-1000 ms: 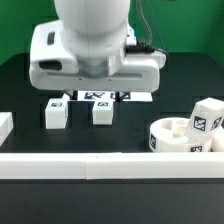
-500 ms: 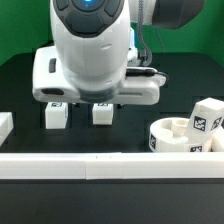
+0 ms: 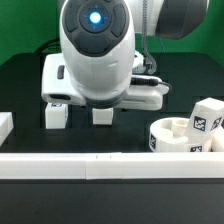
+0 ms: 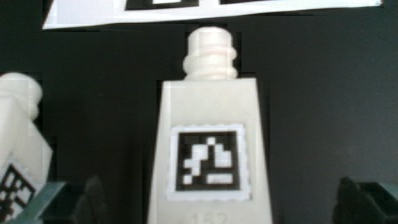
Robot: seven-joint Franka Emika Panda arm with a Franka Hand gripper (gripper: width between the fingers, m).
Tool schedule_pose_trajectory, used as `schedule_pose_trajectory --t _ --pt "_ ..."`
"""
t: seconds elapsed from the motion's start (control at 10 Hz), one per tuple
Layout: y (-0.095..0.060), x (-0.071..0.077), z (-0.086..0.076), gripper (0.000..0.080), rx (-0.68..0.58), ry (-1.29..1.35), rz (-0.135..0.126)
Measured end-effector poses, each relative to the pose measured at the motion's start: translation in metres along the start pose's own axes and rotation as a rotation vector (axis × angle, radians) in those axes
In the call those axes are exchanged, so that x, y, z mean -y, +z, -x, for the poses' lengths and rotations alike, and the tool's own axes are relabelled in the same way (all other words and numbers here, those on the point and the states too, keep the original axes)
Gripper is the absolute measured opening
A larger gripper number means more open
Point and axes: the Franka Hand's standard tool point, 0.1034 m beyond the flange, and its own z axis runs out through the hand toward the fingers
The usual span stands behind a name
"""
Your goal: Assemble stool
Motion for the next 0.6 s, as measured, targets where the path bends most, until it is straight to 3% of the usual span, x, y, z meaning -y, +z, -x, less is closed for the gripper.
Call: schedule_pose_trajectory --t 0.4,0.6 --pt "0.005 -0.004 -0.004 0.0648 0.008 -0.013 -0.002" --pt "0.016 -0.007 0.001 0.0648 0.096 -0.007 -0.004"
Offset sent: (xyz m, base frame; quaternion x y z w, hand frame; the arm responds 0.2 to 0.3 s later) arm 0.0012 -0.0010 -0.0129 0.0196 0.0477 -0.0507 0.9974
